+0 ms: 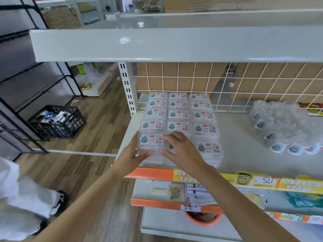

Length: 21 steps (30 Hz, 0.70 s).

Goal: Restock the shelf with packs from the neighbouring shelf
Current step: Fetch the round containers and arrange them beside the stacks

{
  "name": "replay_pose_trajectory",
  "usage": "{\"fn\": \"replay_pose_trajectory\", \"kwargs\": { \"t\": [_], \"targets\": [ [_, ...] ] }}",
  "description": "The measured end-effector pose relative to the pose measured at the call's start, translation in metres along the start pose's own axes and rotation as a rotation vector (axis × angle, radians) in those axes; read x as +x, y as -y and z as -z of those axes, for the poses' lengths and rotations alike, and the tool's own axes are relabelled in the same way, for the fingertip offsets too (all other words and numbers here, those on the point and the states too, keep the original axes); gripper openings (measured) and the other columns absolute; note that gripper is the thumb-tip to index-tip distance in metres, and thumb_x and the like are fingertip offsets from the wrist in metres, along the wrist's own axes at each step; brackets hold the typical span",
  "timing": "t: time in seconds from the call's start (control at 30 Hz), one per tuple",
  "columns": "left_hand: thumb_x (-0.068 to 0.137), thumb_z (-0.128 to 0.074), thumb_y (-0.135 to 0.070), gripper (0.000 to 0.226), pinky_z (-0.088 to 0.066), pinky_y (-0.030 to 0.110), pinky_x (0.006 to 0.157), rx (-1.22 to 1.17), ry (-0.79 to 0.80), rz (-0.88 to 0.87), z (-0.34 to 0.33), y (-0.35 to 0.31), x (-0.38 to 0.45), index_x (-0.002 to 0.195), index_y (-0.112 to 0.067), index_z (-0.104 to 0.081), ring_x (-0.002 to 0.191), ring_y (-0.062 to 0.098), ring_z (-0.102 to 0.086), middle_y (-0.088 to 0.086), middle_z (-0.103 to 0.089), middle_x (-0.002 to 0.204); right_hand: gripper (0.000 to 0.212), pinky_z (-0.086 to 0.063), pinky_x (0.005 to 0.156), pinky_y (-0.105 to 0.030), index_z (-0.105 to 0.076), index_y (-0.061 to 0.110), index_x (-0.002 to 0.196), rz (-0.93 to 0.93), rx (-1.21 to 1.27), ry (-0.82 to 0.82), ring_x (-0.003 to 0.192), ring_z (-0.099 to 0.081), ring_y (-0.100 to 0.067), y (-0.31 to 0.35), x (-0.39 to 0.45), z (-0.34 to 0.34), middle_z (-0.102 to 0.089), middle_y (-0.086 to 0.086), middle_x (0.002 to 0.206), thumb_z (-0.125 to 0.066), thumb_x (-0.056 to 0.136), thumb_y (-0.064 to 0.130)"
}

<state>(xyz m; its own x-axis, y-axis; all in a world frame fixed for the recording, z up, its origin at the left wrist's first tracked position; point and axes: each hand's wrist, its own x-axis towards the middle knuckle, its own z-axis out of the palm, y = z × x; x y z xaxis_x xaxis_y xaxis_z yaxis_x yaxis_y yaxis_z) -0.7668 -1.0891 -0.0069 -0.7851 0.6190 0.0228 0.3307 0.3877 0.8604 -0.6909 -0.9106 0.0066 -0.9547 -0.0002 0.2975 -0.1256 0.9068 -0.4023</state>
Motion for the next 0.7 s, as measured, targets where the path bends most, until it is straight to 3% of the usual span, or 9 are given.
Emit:
{"fn": "replay_pose_trajectory", "kwargs": {
  "t": [0.1, 0.23, 0.37, 0.43, 0.53, 0.63, 0.7],
  "targets": [
    [0.069, -0.067, -0.034, 0.068, -0.039, 0.011, 0.093, -0.035, -0.004, 0.017, 0.006, -0.004, 0.003, 0.115, -0.054, -0.021, 0.106, -0.024, -0.043, -0.051, -0.046, 0.107, 0.042, -0.051, 0.081, -0.044, -0.062, 0.005, 0.109, 0.049, -0.095, -0.135, 0.098, -0.055, -0.029, -0.019, -0.003, 0.006, -0.061, -0.009, 0.104, -0.072, 0.073, 0.025],
    [0.072, -0.062, -0.038, 0.072, -0.038, 0.017, 0.099, 0.011, 0.010, 0.003, 0.007, -0.004, 0.006, 0.120, -0.055, -0.011, 0.107, -0.019, -0.046, -0.040, -0.042, 0.115, 0.043, -0.051, 0.079, -0.042, -0.069, 0.008, 0.100, 0.016, -0.269, -0.175, 0.097, -0.058, -0.025, -0.038, 0.008, 0.014, -0.068, -0.006, 0.102, -0.083, 0.060, 0.016],
    [0.077, -0.059, -0.039, 0.066, -0.039, 0.019, 0.101, 0.046, 0.033, -0.022, 0.008, -0.004, 0.005, 0.123, -0.056, -0.016, 0.116, -0.013, -0.045, -0.038, -0.043, 0.121, 0.038, -0.051, 0.078, -0.041, -0.070, 0.009, 0.098, 0.051, -0.235, -0.114, 0.094, -0.063, -0.028, -0.048, 0.020, 0.019, -0.069, -0.006, 0.102, -0.077, 0.062, -0.001],
    [0.077, -0.061, -0.039, 0.061, -0.039, 0.014, 0.097, 0.062, 0.022, -0.034, 0.008, -0.009, 0.004, 0.120, -0.056, -0.021, 0.112, -0.015, -0.046, -0.035, -0.044, 0.121, 0.037, -0.050, 0.080, -0.041, -0.069, 0.009, 0.100, 0.058, -0.245, -0.112, 0.096, -0.062, -0.028, -0.052, 0.020, 0.022, -0.068, -0.006, 0.104, -0.077, 0.064, 0.002],
    [0.078, -0.063, -0.041, 0.060, -0.028, 0.000, 0.090, 0.120, -0.019, -0.056, 0.008, -0.020, 0.007, 0.124, -0.049, -0.026, 0.110, -0.022, -0.037, -0.031, -0.039, 0.122, 0.039, -0.046, 0.086, -0.040, -0.068, 0.014, 0.108, 0.028, -0.310, -0.113, 0.101, -0.061, -0.027, -0.054, 0.019, 0.028, -0.067, -0.004, 0.109, -0.076, 0.070, 0.012],
    [0.088, -0.053, -0.042, 0.064, -0.027, 0.019, 0.102, 0.262, -0.069, -0.053, 0.014, -0.030, 0.022, 0.142, -0.018, -0.030, 0.129, 0.007, -0.033, -0.008, -0.034, 0.141, 0.043, -0.028, 0.102, -0.035, -0.054, 0.022, 0.128, -0.009, -0.322, -0.017, 0.124, -0.043, -0.020, -0.055, 0.019, 0.039, -0.051, 0.003, 0.134, -0.061, 0.086, 0.027],
    [0.089, -0.053, -0.041, 0.065, -0.032, 0.031, 0.106, 0.358, -0.056, -0.036, 0.021, -0.040, 0.036, 0.143, -0.013, -0.031, 0.132, 0.019, -0.034, 0.005, -0.034, 0.145, 0.049, -0.018, 0.105, -0.031, -0.045, 0.030, 0.134, -0.057, -0.283, 0.024, 0.132, -0.028, -0.015, -0.063, 0.013, 0.051, -0.037, 0.010, 0.144, -0.058, 0.087, 0.037]
  ]
}}
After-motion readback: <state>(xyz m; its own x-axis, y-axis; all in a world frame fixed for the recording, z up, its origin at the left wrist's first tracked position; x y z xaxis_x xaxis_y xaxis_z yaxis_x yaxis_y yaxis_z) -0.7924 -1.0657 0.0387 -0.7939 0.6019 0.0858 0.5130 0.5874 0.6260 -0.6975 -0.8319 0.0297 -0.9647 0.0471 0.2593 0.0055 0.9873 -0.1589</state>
